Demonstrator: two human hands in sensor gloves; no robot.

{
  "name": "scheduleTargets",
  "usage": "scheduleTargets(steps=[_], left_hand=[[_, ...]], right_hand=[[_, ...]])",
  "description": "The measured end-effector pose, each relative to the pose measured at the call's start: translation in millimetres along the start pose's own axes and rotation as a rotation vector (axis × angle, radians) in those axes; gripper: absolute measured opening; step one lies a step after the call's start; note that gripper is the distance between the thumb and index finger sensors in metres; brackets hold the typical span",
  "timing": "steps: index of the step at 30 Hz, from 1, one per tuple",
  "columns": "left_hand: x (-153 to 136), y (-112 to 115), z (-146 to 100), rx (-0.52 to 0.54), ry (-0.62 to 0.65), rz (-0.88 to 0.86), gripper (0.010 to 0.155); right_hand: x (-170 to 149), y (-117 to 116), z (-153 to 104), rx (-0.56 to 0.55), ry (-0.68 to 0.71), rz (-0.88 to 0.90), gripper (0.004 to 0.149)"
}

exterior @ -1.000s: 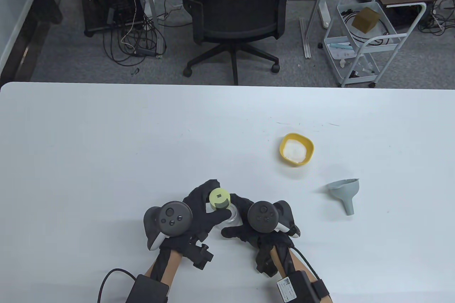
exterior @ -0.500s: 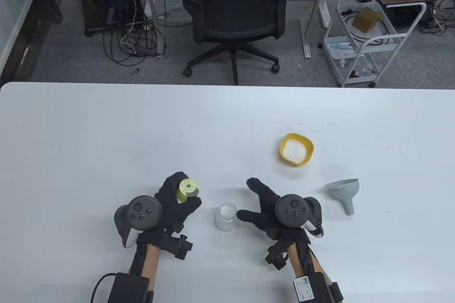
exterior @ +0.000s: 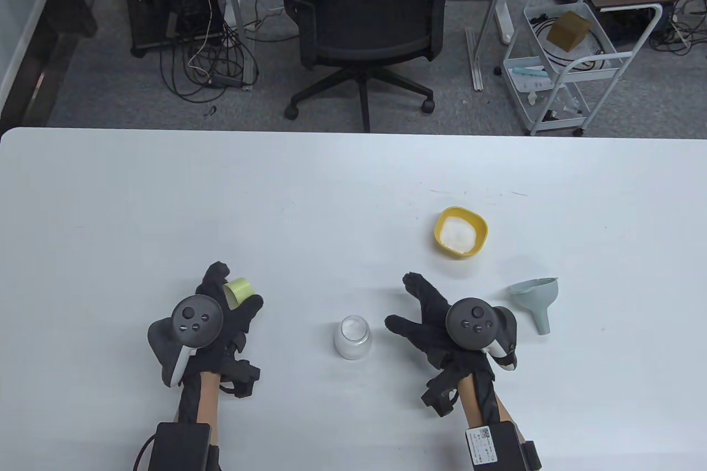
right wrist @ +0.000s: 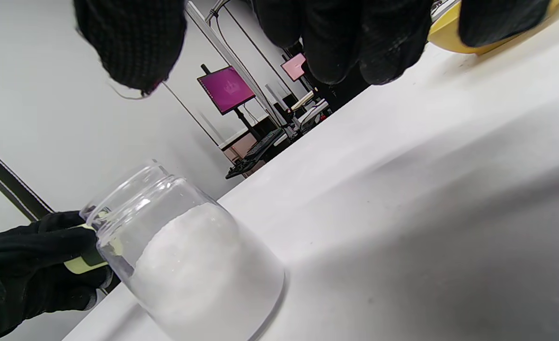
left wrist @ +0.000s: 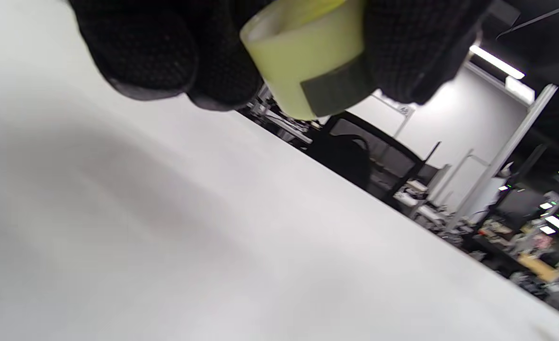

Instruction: Unscrew the press dispenser and pour salt into it

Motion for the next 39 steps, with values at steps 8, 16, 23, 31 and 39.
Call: scheduleTargets(steps=[8,16,23,31,39], left_hand=[[0,-1,0,0.031,0.019,0.178,0.086],[12,27,0,-0.041,0.097,0.489,0.087],[16,41,-1,-0.1,0.12,0.532,0.088],[16,51,-1,-0.138,0.124,0.592,0.09],[16,56,-1,-0.145,0.121,0.635,0.088]], right_hand=[[0,0,0,0.005,-0.007,-0.008,0.089],[0,-1,0,0.012,-0.013,-0.005,0.089],[0,-2,0,0.019,-0.014,-0.012,0.089],[0,-5,0,0.031,-0.015,-0.022,0.089],[0,-8,1,0.043,-0.016,-0.03,0.089]])
Point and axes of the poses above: the tracker on the back of each hand, its own x axis roughly to the thumb side, its own z axis roughly from the wrist to the fingertips, y = z × x, the point moved 3 cm from there along z, roughly from the wrist to the fingertips, and after that the axes turned 6 degrees about -z, right-handed, at the moved point
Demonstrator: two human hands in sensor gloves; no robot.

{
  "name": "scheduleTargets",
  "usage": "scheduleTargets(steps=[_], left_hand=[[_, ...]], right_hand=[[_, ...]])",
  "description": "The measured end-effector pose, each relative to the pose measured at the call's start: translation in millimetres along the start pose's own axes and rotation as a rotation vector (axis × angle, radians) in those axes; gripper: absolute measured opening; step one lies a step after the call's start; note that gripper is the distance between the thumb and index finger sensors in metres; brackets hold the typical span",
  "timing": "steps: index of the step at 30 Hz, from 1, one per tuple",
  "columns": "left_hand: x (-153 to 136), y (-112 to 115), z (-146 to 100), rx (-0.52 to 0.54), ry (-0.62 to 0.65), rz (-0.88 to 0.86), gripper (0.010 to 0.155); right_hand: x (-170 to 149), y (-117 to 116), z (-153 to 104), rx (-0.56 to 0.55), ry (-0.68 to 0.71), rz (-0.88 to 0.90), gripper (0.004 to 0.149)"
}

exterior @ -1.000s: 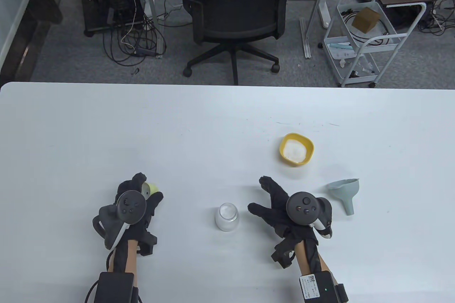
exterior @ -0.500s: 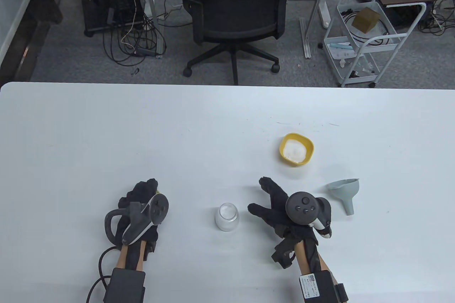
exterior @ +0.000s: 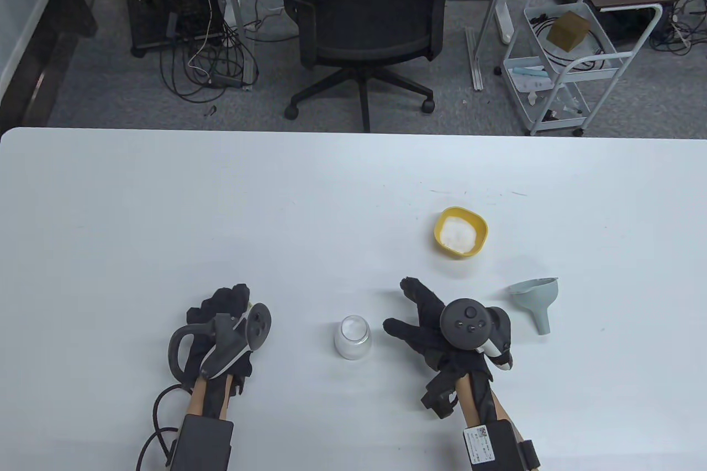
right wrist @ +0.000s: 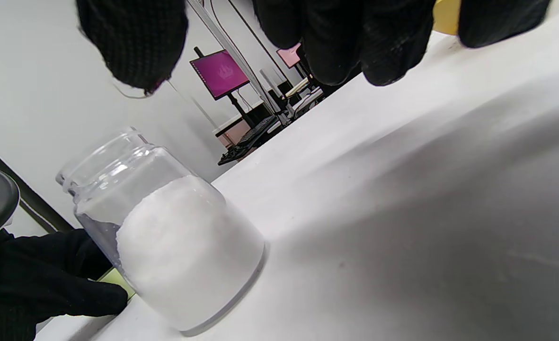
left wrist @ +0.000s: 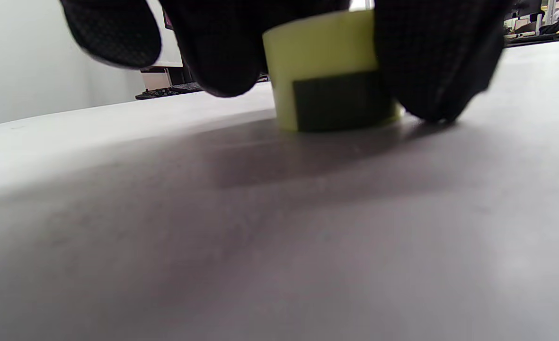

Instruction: Unscrew the press dispenser and pour salt into it

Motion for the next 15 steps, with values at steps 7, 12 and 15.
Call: scheduleTargets(steps=[7,12,15], left_hand=[[2,0,1,-0.059,0.005,-0.032,0.094],[7,-19,-5,-0.03,0.037,-0.158,0.104],[11,-35,-10,0.024,0.066,-0.224,0.103]], right_hand=[[0,-4,0,0.015,-0.006,-0.027,0.089],[0,0,0,0.001,-0.018,-0.08,0.089],[-1,12,3,-0.017,-0.03,-0.128,0.09]])
Point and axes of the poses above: the tracker on the back of each hand, its own x axis roughly to the thumb side, its own z axis roughly from the wrist to the fingertips, y = z × x, the point moved 3 cm from there along z, roughly from the wrist to the fingertips, and after that the axes turned 6 degrees about -z, right-handed, at the moved point
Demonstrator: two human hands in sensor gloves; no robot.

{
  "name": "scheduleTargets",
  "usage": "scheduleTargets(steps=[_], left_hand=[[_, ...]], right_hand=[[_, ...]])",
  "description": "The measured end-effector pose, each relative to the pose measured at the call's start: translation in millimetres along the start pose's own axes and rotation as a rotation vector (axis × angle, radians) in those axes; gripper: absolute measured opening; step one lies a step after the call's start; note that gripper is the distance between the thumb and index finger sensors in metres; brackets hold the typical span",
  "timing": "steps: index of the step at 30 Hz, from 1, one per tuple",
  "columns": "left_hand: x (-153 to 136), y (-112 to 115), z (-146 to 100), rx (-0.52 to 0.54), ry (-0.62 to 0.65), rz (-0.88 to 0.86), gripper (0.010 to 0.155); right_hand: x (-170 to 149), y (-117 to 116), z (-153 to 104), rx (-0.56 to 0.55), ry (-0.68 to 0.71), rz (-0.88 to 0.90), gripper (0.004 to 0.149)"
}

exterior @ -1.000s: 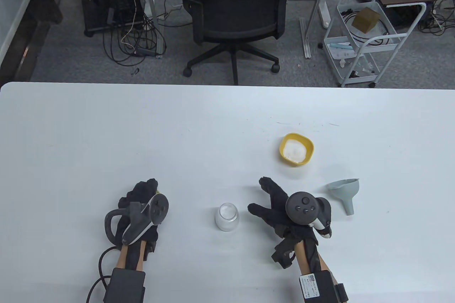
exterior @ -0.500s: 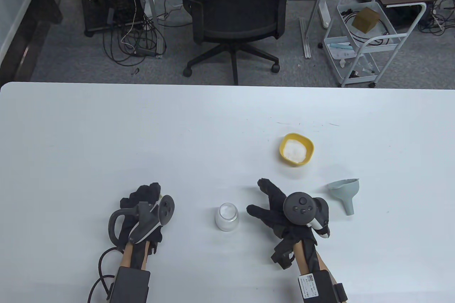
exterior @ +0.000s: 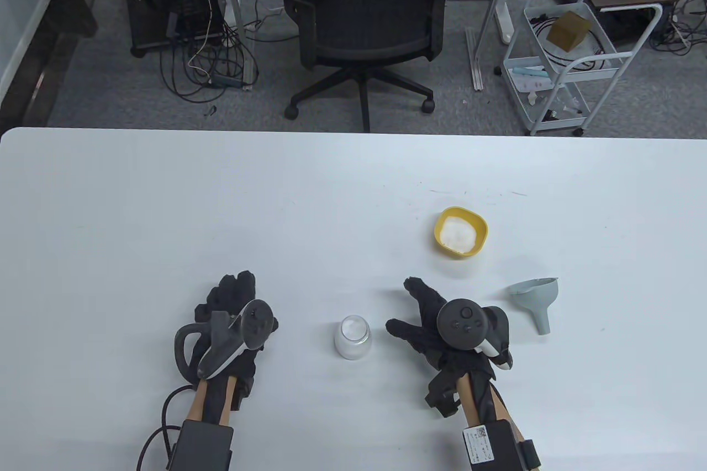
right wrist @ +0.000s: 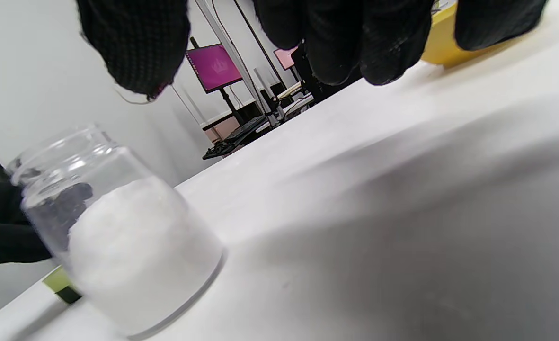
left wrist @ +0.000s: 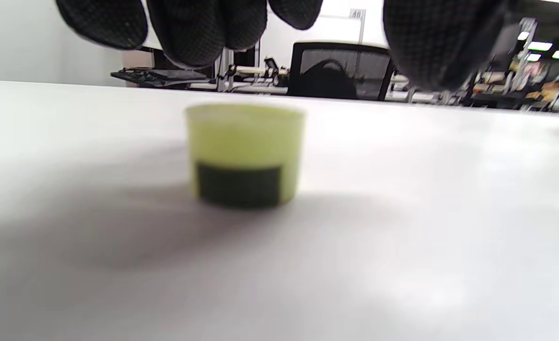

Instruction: Unscrew the press dispenser and pour salt into it

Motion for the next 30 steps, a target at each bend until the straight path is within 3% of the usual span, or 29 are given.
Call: scheduleTargets(steps=[7,11,19,25,30], left_hand=[[9,-18,-7,0.062,0.048,-0.079,0.099],[8,-20,-7,0.061,0.055,-0.132,0.098],[9,-21,-7,0.057,0.074,-0.236,0.097],[11,-18,-7,0.053,0.078,-0.217,0.096],[10,-18,-7,0.053,0.075,-0.211,0.096]], right_hand=[[-29,46,36,-0.082,-0.12,-0.108,0.096],[-48,58,62,-0.098,-0.189,-0.108,0.1],[-82,47,106,0.043,-0.404,-0.21,0.116],[-93,38,119,0.084,-0.487,-0.26,0.122],[-96,31,124,0.056,-0.503,-0.285,0.121]])
Point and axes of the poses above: the tracker on the back of each hand, its own x axis roughly to the thumb side, its own z axis roughly from the wrist to the fingertips, y = z × x, the point moved 3 cm from there along z, roughly from the wrist to the fingertips, and after that the axes turned 6 degrees about -z, right-handed, at the moved point
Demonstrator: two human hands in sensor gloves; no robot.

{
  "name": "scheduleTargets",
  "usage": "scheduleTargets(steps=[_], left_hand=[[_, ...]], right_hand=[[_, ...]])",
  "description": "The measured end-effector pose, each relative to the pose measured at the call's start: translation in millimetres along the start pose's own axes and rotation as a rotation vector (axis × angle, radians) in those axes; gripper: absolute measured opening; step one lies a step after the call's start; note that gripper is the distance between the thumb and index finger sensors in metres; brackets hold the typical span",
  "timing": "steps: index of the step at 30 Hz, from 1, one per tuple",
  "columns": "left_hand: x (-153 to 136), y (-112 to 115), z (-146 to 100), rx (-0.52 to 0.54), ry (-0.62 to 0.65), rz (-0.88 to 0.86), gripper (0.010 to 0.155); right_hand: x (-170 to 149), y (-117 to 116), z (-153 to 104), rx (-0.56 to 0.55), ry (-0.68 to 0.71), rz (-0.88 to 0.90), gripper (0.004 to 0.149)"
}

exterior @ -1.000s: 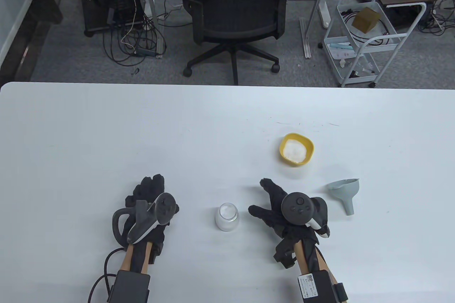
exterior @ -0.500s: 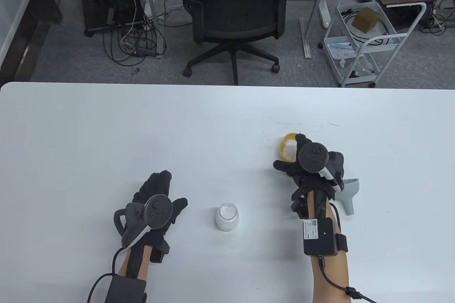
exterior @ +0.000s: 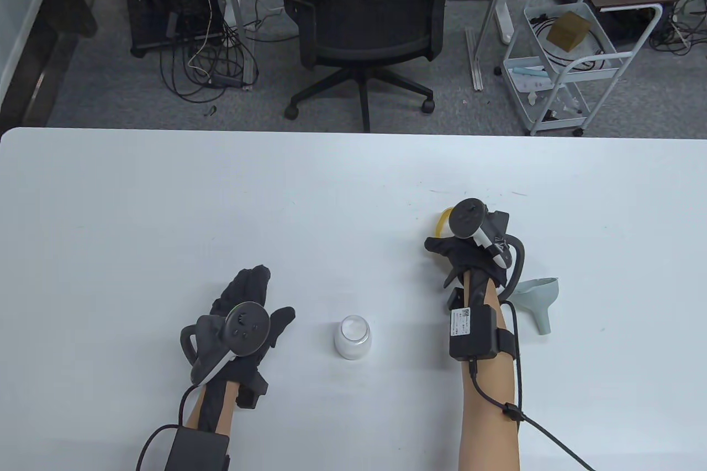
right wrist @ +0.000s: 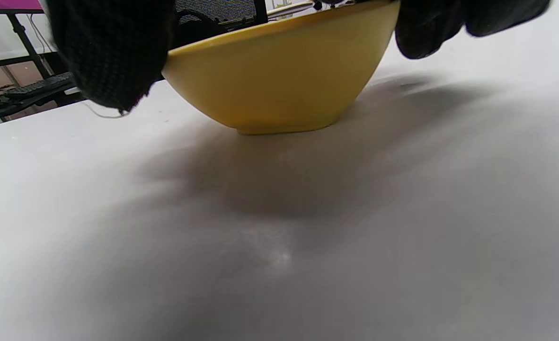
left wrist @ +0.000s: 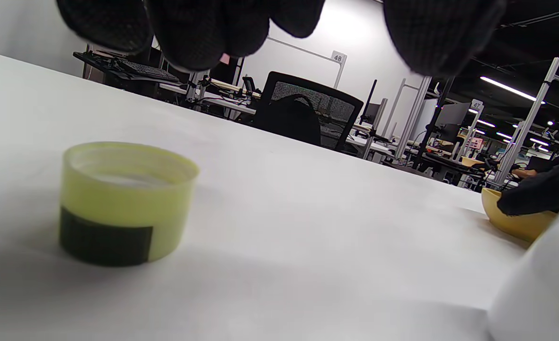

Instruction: Unscrew the press dispenser and pour salt into it

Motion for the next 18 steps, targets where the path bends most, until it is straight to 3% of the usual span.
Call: scheduleTargets(steps=[12,18], left_hand=[[-2,1,-1,-0.011,-0.008,-0.014,0.096],[-3,-3,-1,-0.013,-0.002,-0.08,0.096]], right_hand=[[0,3,-6,-0.112,0.033,0.04,0.121],[18,20,-32,-0.132,0.179,0.032,0.121]])
Point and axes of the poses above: the tracker on the back of each hand, its own x axis roughly to the thumb side, its own z axis roughly from the wrist to the fingertips, y = z × x, the point moved 3 cm from there along z, roughly from the wrist to the fingertips, and after that the axes turned 6 degrees about -z, right-handed, at the moved point
